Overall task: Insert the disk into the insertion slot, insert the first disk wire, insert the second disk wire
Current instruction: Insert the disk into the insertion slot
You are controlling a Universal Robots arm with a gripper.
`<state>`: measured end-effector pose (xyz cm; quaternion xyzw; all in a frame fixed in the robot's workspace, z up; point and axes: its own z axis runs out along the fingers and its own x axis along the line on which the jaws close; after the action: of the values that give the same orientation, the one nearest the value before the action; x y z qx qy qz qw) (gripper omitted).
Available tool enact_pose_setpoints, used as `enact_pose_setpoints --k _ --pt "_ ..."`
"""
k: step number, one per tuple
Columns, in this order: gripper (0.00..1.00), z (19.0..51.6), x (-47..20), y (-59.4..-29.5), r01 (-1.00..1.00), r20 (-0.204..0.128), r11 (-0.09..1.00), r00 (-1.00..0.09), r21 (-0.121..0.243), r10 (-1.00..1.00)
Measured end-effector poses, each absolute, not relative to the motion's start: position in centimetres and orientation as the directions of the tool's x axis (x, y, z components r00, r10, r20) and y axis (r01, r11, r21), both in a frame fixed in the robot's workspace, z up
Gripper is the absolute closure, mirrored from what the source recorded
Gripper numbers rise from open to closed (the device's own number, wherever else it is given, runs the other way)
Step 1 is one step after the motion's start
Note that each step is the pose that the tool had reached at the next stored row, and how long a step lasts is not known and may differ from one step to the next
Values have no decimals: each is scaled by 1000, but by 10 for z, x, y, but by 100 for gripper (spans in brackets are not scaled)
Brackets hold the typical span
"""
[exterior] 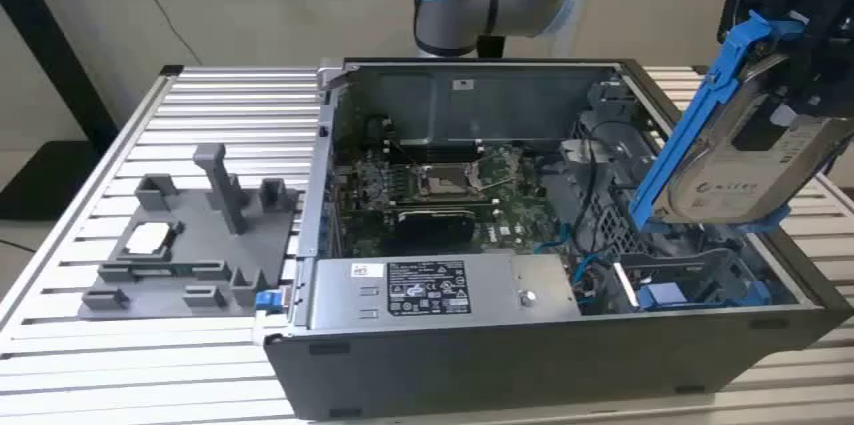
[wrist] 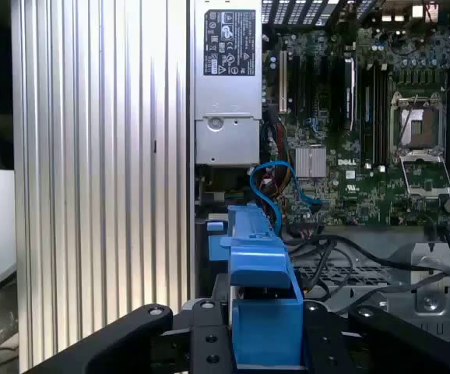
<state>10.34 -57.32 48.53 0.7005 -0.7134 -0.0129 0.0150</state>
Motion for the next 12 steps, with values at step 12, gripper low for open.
enact_pose_setpoints --k 12 --pt "68 482 105 -573 -999 3 18 -18 39 -1000"
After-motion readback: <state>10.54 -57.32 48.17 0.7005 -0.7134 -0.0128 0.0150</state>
